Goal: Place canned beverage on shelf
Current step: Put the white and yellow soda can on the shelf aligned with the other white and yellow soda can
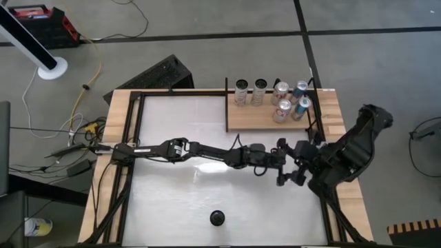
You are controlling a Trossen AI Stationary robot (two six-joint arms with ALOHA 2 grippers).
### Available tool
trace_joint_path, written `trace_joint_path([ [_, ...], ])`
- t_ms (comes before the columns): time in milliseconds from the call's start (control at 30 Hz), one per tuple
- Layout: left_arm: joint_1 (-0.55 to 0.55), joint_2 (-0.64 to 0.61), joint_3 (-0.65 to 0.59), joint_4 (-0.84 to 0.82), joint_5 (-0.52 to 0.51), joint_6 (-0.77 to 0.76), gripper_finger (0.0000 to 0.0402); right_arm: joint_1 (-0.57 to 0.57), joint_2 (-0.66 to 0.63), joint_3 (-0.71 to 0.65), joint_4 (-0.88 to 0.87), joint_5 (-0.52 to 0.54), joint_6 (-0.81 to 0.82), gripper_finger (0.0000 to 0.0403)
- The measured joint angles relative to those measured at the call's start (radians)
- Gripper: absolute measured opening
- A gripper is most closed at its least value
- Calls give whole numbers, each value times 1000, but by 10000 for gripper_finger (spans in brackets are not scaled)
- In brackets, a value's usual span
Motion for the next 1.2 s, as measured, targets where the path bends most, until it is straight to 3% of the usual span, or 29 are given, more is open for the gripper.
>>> trace_joint_path([
  [133, -1, 0, 0, -80, 16, 16, 374, -53, -14, 0, 0, -24, -7, 28],
  [400, 1, -27, 0, -436, -8, 61, 373, -168, -71, 0, 0, -302, -1, 28],
  [567, 1, -136, 0, -717, -93, 166, 373, -163, -129, 0, 0, -294, 42, 26],
  [700, 1, -276, -4, -964, -186, 246, 370, -122, -183, 0, -1, -188, 150, 23],
  [800, 1, -347, -33, -1095, -252, 283, 356, -116, -211, 0, -1, -171, 209, 23],
  [1000, 1, -501, -238, -1193, -275, 288, 295, -146, -210, 0, 0, -204, 262, 22],
  [1200, -2, -873, -679, -1043, -400, 251, 222, -128, -177, -1, 1, -323, 371, 23],
])
